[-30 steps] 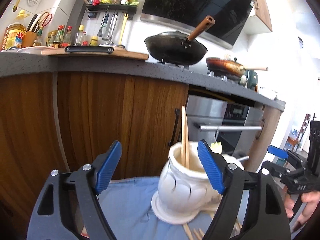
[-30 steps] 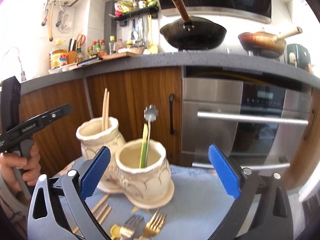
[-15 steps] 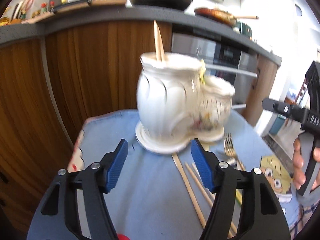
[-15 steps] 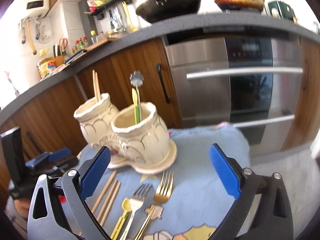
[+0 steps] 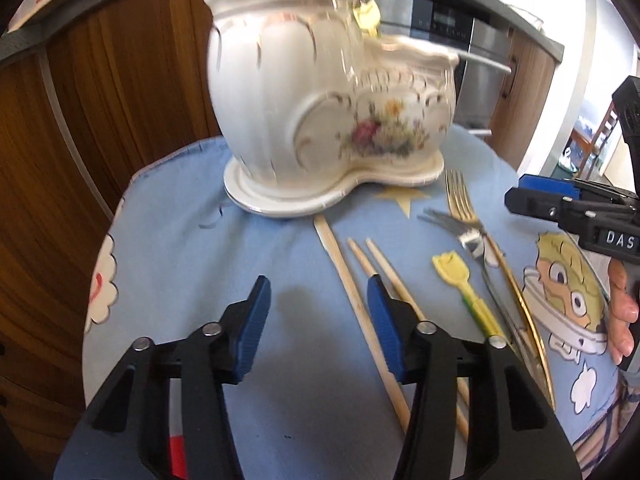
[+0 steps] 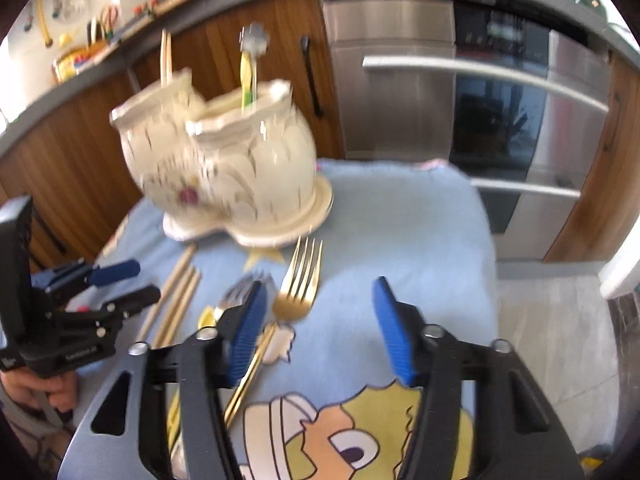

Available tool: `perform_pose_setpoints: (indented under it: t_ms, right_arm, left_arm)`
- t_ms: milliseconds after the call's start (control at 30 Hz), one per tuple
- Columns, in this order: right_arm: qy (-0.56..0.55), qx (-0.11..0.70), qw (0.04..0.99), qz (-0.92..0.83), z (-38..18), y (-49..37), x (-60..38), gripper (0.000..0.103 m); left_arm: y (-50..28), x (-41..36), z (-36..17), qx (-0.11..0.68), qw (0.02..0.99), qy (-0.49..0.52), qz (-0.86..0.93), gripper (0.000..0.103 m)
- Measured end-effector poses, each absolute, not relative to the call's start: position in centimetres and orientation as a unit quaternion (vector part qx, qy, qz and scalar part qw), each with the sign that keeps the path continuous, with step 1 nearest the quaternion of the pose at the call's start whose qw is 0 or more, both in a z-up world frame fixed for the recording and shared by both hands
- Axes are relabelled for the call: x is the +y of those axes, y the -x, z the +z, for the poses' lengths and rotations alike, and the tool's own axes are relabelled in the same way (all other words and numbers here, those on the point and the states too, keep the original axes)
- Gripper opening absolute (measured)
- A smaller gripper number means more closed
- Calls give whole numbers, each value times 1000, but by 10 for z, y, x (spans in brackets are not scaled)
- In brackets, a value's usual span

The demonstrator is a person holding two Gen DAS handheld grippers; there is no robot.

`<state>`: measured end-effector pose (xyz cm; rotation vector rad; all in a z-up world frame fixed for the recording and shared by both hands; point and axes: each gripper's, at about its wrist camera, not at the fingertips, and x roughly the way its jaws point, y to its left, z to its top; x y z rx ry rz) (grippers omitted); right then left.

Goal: Organize utensils
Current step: 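Open both tools and move them back over the table, then grasp a chopstick with the left tool while the right tool grasps the gold fork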

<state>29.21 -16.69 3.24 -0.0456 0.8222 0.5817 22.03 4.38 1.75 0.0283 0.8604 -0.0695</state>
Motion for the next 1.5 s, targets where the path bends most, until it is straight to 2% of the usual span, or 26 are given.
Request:
perform_pose_setpoints:
  t_ms: [167, 400, 433, 500, 633, 767, 933, 1067, 1267, 1333, 1400, 1500]
  right_arm:
    - [46, 415, 857, 301, 22, -287, -154, 53]
    - [70, 426, 846, 312, 12, -280, -145, 36]
    - [68, 426, 844, 318, 11, -280, -145, 33]
    - [67, 427, 839, 331, 11, -279, -144, 18]
    - [84, 427, 835, 336, 14, -280, -144, 16]
    - [103, 437, 831, 327, 17, -286, -151, 11]
    - [133, 460, 820, 313, 17, -294, -158, 11]
    - [153, 479, 812, 296, 18, -301, -158, 20]
    - [147, 493, 808, 287, 16, -313, -155, 21]
    - [148, 489, 811, 286, 18, -305, -153, 19]
    - [147, 488, 810, 291, 17, -301, -153, 11]
    - [138, 492, 809, 291, 18, -301, -155, 10]
  left_arm:
    - [-221, 44, 15, 421, 906, -15, -37, 45]
    - [-224, 38, 12, 430, 901, -24, -46, 36]
    - [-225, 37, 12, 430, 901, -27, -46, 32]
    - [-224, 37, 13, 430, 901, -31, -49, 23]
    - [-224, 37, 15, 438, 896, -37, -57, 7]
    - [-222, 47, 16, 452, 889, -47, -62, 6]
    - [-225, 56, 20, 483, 868, -85, -77, 6]
    - [-229, 68, 22, 510, 850, -107, -82, 6]
    - [-246, 80, 24, 554, 818, -103, -117, 6]
    - [-250, 79, 24, 564, 809, -113, -123, 6]
    - [-251, 77, 23, 571, 802, -122, -127, 7]
    - [-254, 74, 22, 576, 796, -130, -128, 7]
